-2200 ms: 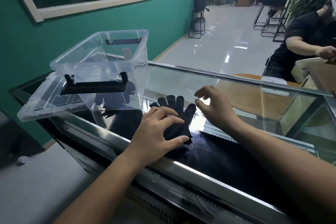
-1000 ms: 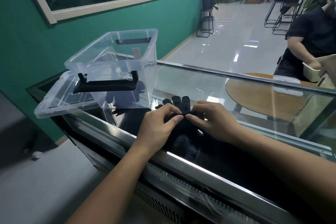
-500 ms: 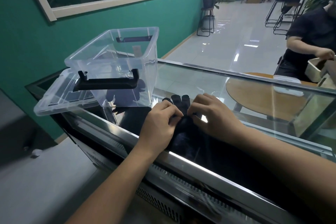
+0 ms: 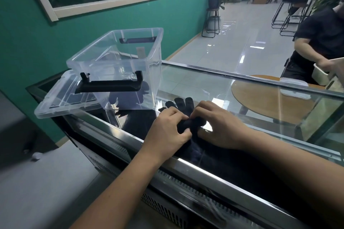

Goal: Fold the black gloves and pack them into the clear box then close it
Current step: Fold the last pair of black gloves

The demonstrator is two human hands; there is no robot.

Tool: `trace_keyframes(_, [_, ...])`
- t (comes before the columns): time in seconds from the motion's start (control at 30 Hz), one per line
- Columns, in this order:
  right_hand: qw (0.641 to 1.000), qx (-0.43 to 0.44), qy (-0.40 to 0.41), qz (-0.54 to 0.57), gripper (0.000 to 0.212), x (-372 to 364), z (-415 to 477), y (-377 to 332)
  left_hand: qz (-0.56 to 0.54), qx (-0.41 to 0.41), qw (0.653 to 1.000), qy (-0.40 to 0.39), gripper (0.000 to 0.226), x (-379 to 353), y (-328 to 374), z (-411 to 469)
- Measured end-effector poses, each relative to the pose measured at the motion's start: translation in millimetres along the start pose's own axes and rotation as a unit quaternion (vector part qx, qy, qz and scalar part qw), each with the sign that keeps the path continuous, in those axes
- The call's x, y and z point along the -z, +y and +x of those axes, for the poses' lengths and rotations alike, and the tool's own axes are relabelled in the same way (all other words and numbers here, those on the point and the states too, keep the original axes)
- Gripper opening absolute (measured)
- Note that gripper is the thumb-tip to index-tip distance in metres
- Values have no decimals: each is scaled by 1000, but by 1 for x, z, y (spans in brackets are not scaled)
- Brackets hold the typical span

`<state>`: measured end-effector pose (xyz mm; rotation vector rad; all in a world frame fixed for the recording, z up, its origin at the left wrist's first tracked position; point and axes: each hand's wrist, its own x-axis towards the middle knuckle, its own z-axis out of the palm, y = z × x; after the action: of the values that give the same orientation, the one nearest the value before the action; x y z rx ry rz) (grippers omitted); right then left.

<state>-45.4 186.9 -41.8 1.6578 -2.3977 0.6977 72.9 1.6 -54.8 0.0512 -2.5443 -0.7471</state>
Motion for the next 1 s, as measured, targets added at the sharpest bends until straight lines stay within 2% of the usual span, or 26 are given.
trace_keyframes(0.17, [998, -32, 41, 45, 19, -3, 1, 4, -33, 24, 999, 11, 15, 0, -3, 2])
trace_keyframes(0.3, [991, -66, 68, 94, 23, -3, 0, 5, -66, 51, 996, 27, 7, 5, -3, 4])
trace_keyframes(0.5, [979, -115, 93, 142, 12, -3, 2, 7, -74, 79, 993, 44, 6, 6, -2, 5])
trace_keyframes(0.7, [974, -146, 100, 139, 6, -6, 4, 13, -58, 96, 993, 44, 10, 3, -7, 6])
trace_keyframes(0.9, [983, -122, 112, 86, 9, -10, 3, 15, -41, 87, 993, 71, 6, -1, -10, 8])
trace_keyframes(1.0, [985, -102, 121, 69, 11, -9, 3, 16, -35, 68, 994, 77, 16, -2, -11, 7])
